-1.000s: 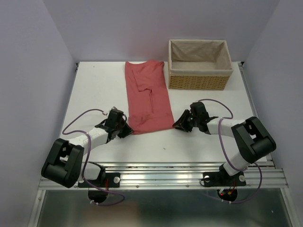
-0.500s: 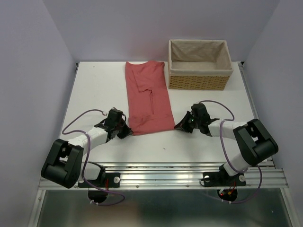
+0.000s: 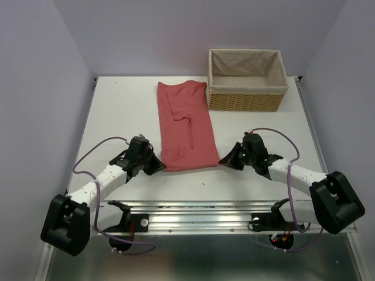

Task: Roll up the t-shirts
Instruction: Roll the T-shirt to the center of the board.

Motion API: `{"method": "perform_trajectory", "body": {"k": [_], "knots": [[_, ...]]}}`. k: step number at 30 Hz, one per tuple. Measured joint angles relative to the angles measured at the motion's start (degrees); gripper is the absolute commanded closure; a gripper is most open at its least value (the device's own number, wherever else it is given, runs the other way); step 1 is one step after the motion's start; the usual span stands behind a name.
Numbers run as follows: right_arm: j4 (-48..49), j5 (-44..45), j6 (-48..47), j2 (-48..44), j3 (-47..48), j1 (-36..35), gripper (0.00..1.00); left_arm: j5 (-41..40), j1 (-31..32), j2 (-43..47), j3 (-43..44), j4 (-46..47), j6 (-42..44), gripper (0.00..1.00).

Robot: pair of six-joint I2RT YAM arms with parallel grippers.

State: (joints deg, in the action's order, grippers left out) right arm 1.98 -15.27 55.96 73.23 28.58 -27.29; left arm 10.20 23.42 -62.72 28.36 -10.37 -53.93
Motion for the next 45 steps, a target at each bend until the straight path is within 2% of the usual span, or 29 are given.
{"method": "perform_trajectory", "body": {"k": [6,13,21,28,45], "knots": [[-4.6,0.3,0.5,-4.0,-0.3,-0.5,0.99,0.3,0.6,5.1,0.0,-5.9,-1.3,1.00],[-7.6,0.7,0.9,-4.3,0.3,-0.6,0.99,0.3,0.6,5.3,1.7,-12.0,-3.3,1.00],[-8.1,1.5,1.2,-4.2,2.7,-0.6,0.99,0.3,0.6,0.7,7.0,-15.6,-4.8,1.00],[-8.9,2.0,1.2,-3.3,3.9,-0.6,0.99,1.4,0.3,-0.9,7.7,-17.3,-5.8,1.00],[-9.4,4.1,-0.1,3.9,11.6,-0.6,0.99,5.3,-5.9,-10.9,17.8,-19.9,-6.0,1.00]]}}
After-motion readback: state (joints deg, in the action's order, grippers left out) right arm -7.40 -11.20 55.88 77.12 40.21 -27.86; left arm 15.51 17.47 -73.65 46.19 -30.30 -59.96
